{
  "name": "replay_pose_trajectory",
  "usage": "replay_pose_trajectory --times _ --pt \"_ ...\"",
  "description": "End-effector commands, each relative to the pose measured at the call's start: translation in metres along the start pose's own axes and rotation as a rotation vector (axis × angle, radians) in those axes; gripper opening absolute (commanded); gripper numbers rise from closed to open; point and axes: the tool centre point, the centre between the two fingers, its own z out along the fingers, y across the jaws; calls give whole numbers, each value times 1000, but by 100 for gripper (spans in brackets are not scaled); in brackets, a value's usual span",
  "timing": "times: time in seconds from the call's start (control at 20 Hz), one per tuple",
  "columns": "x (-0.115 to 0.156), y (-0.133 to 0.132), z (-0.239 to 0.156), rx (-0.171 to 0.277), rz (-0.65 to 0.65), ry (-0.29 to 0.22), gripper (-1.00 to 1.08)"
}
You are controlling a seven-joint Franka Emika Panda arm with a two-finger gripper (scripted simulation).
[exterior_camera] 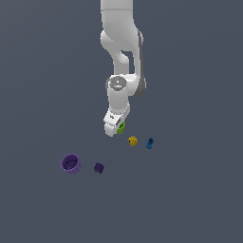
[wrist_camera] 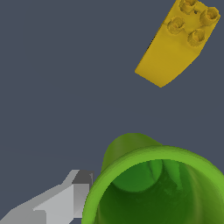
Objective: Pick up a designated object from a clutter of objects.
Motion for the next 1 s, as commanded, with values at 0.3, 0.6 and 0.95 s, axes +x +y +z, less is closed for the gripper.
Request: replay_pose_trajectory --times 0.3,0.6,0.95 --pt "17 -8 -32 -1 -1 0 -100" --pt "39 -18 -73 -1 -2 0 -100" --pt "72 -33 -133 0 -3 1 -100"
